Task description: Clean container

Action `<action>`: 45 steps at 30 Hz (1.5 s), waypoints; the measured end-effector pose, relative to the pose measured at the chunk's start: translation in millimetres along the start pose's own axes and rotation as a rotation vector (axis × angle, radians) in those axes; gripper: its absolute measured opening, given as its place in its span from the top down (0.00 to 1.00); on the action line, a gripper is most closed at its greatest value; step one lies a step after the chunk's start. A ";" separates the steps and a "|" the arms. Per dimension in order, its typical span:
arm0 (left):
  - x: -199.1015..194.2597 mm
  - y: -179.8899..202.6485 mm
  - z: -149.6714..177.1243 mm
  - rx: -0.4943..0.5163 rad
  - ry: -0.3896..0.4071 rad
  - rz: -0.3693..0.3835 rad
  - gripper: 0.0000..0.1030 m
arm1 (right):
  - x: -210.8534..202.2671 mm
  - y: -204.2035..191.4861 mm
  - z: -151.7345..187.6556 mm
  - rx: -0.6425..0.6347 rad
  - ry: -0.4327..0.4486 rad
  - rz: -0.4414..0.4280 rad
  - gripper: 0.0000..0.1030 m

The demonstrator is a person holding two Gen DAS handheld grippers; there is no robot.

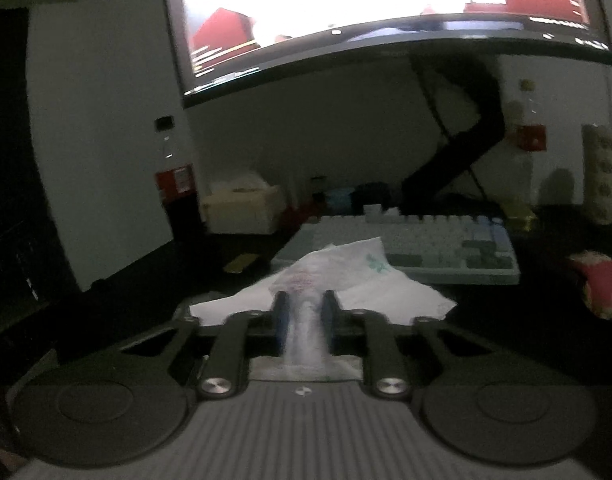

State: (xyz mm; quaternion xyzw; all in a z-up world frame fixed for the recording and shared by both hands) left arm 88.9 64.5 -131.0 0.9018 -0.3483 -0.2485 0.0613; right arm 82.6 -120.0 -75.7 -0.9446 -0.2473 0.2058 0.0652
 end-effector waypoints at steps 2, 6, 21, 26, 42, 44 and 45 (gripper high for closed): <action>0.2 -4.7 0.5 -0.017 0.009 0.036 0.84 | -3.2 8.0 0.5 0.027 -0.001 -0.031 0.90; -5.4 3.3 -1.4 0.005 0.014 0.157 0.86 | -19.1 15.8 6.5 0.059 0.004 -0.058 0.90; -6.3 12.5 0.1 0.070 -0.045 0.176 0.43 | -54.3 14.9 27.1 0.095 0.042 -0.051 0.90; 4.4 18.1 3.3 0.129 -0.047 0.114 0.13 | -37.3 -7.8 21.8 0.008 0.013 -0.106 0.90; 3.4 -11.9 1.2 0.041 0.001 0.048 0.00 | 13.5 -44.9 1.5 -0.099 -0.006 -0.100 0.89; 2.6 -12.4 1.9 0.033 0.005 0.051 0.00 | 14.1 -46.5 2.7 -0.121 -0.003 -0.093 0.89; 3.5 -12.8 1.4 0.032 0.006 0.052 0.00 | 13.2 -41.0 4.0 -0.116 0.004 -0.077 0.89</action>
Point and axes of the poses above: each gripper's, at about its wrist camera, not at the fingertips, and x roughly the way its jaws point, y to its right, z to its underside, the point moved 2 cm from there along x, roughly the way its jaws point, and after that the axes turned 4 degrees about -z, right-handed, at the moved point
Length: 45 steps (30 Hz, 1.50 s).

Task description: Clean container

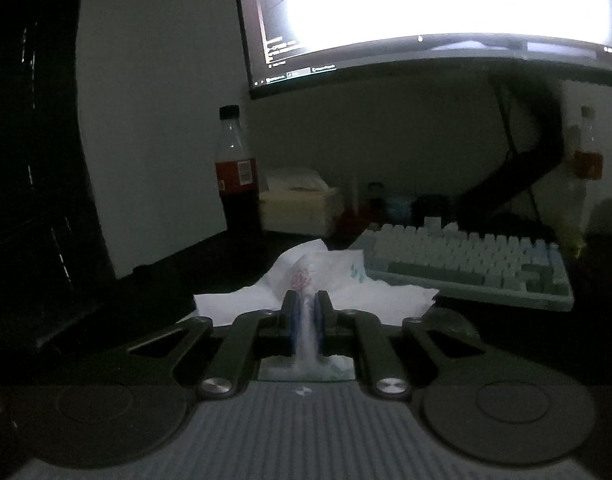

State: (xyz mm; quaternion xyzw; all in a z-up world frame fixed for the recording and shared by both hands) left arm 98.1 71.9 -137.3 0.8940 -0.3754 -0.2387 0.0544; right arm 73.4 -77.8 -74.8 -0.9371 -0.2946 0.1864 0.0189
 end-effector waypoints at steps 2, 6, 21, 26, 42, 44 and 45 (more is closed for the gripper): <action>3.1 -0.8 -1.4 -0.001 0.000 0.004 0.00 | -1.6 18.8 2.8 0.042 0.018 0.106 0.89; 3.7 0.3 -0.5 0.003 0.000 0.000 0.00 | -5.0 54.2 3.7 0.179 0.033 0.163 0.88; 3.3 3.7 2.8 0.016 0.003 -0.014 0.00 | -12.7 37.8 9.2 0.139 0.059 0.132 0.87; 4.3 3.2 2.2 0.013 0.000 -0.013 0.00 | -16.7 3.8 15.4 0.024 0.052 -0.051 0.87; 4.0 2.6 2.1 0.012 0.003 -0.016 0.00 | -6.0 5.2 10.0 0.010 0.061 -0.058 0.86; 3.5 2.8 3.0 0.012 0.006 -0.014 0.00 | -7.0 7.4 10.8 0.032 0.068 -0.050 0.87; 3.4 2.7 3.1 0.009 0.009 -0.015 0.00 | -6.4 12.8 10.6 0.055 0.071 -0.013 0.87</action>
Point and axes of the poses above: each gripper's, at about its wrist camera, not at the fingertips, and x roughly the way its jaws point, y to its right, z to its underside, the point moved 2 cm from there along x, roughly the way its jaws point, and after that the axes turned 4 degrees about -z, right-handed, at the moved point
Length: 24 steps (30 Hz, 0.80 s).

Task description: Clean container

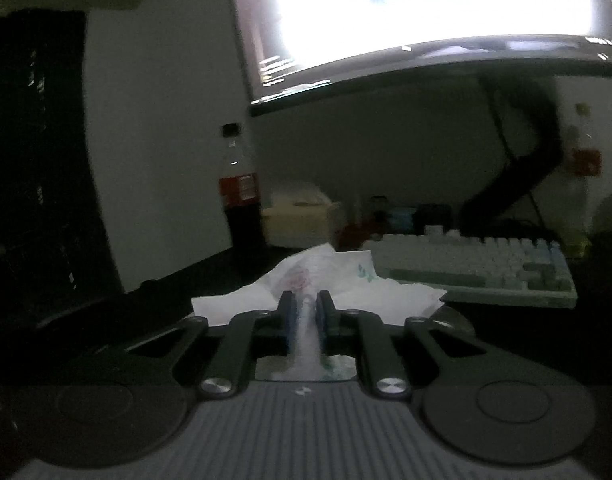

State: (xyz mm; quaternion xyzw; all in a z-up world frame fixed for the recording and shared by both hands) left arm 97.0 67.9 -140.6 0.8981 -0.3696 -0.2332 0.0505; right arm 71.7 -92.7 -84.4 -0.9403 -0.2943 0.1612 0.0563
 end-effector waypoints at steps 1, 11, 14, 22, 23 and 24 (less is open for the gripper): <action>0.2 0.0 0.1 -0.002 0.003 -0.002 0.00 | 1.9 5.9 -1.1 0.019 0.003 0.052 0.87; 2.5 11.5 -1.3 -0.007 0.034 -0.015 0.58 | -7.6 20.1 4.2 0.089 0.041 0.048 0.88; -2.8 19.6 -2.3 0.015 0.038 0.070 0.74 | -21.8 26.1 4.4 0.134 0.026 0.003 0.88; -18.8 45.8 -0.2 0.097 0.032 0.367 0.74 | -64.5 15.7 16.7 0.095 0.026 -0.018 0.88; -16.7 49.0 0.5 0.110 0.015 0.330 0.70 | -65.2 13.2 17.3 0.079 0.028 -0.009 0.88; -12.8 50.5 1.4 0.116 -0.010 0.289 0.66 | -65.1 12.1 17.2 0.070 0.029 -0.002 0.88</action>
Point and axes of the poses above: each gripper's, at about its wrist camera, not at the fingertips, and x roughly the way its jaws point, y to its right, z to its underside, the point moved 2 cm from there along x, roughly the way its jaws point, and after that the axes turned 4 degrees about -z, right-handed, at the moved point
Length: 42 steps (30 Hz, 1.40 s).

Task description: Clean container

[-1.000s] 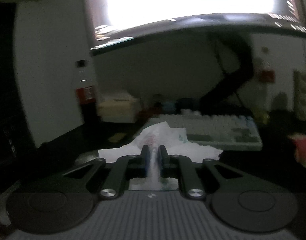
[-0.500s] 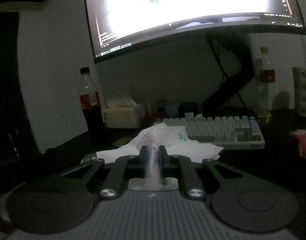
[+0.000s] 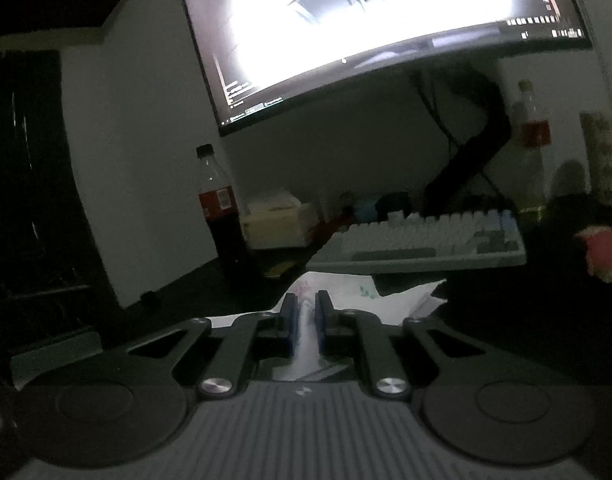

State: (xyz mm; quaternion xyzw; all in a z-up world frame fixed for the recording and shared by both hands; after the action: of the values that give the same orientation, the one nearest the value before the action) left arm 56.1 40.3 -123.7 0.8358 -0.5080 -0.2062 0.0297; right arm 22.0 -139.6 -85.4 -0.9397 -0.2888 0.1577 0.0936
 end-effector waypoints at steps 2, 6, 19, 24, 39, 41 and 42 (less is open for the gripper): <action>10.6 -2.9 3.3 -0.005 -0.062 -0.106 0.54 | 1.1 -1.1 0.5 -0.008 0.006 0.011 0.88; 15.3 -7.6 2.9 -0.013 -0.095 -0.182 0.53 | 4.6 0.0 0.5 -0.026 0.015 0.039 0.88; -12.0 -30.4 -7.7 -0.035 -0.096 -0.260 0.07 | 26.6 -14.1 -8.1 -0.062 -0.022 0.005 0.88; -19.2 -33.2 -0.4 -0.017 -0.117 -0.286 0.00 | 33.2 -14.2 -8.4 -0.086 -0.021 -0.013 0.88; -36.7 -45.0 12.8 -0.073 -0.070 -0.317 0.00 | 60.4 -3.7 -23.6 -0.094 -0.083 -0.011 0.87; -38.3 -45.4 13.8 -0.092 -0.048 -0.321 0.00 | 56.0 -15.1 -19.6 -0.139 -0.078 -0.051 0.87; -39.0 -46.1 14.4 -0.103 -0.036 -0.322 0.00 | 54.5 -18.0 -17.8 -0.161 -0.073 -0.042 0.87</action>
State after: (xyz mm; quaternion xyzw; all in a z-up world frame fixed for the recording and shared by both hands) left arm 73.7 98.5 -136.5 0.8999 -0.3568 -0.2491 0.0302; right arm 61.7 -95.3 -77.2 -0.9316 -0.3233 0.1660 0.0105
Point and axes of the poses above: each gripper's, at about its wrist camera, not at the fingertips, and x roughly the way its jaws point, y to its right, z to its underside, the point moved 2 cm from there along x, roughly the way its jaws point, and after that the axes turned 4 degrees about -z, right-handed, at the moved point
